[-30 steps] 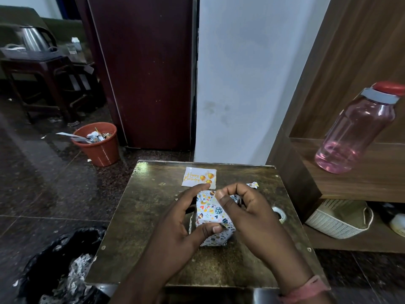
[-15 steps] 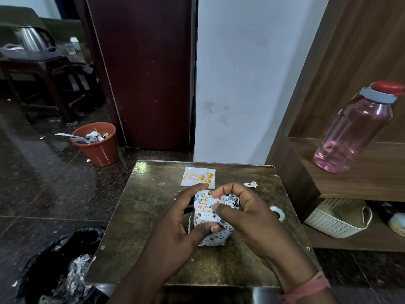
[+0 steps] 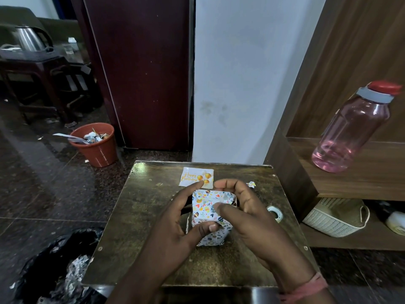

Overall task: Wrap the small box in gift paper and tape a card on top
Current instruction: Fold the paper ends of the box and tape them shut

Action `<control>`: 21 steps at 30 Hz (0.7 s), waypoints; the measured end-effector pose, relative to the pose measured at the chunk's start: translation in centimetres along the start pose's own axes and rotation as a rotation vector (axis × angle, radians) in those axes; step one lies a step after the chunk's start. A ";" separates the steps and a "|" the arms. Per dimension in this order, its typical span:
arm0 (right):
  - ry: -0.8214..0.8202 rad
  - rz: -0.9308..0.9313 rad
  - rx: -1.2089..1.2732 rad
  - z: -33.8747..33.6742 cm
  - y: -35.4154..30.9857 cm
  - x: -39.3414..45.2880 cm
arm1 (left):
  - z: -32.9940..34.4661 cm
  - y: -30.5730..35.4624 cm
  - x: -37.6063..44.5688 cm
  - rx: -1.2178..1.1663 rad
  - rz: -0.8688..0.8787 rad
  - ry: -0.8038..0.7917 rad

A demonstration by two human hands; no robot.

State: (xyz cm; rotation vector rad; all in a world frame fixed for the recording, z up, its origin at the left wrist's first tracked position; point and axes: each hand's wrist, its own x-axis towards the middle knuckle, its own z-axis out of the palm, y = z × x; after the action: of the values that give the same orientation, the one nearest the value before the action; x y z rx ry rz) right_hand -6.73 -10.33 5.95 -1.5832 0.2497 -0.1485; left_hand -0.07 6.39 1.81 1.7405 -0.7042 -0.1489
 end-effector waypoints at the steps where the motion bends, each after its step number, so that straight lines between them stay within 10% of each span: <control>1: 0.019 -0.006 0.003 0.0 0.0 0.0 | 0.0 -0.1 0.0 -0.001 -0.004 0.001; 14: 0.138 -0.022 -0.140 0.5 0.2 0.0 | -0.1 0.6 -0.3 -0.034 -0.029 0.039; 21: 0.461 -0.039 -0.097 -1.8 0.6 1.1 | -0.3 0.3 -0.3 -0.061 -0.027 0.067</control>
State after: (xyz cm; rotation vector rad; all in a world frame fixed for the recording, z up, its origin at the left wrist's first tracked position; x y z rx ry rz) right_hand -6.18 -12.38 5.35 -1.6359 0.5920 -0.5408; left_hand -0.27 6.79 2.06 1.6891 -0.6215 -0.1283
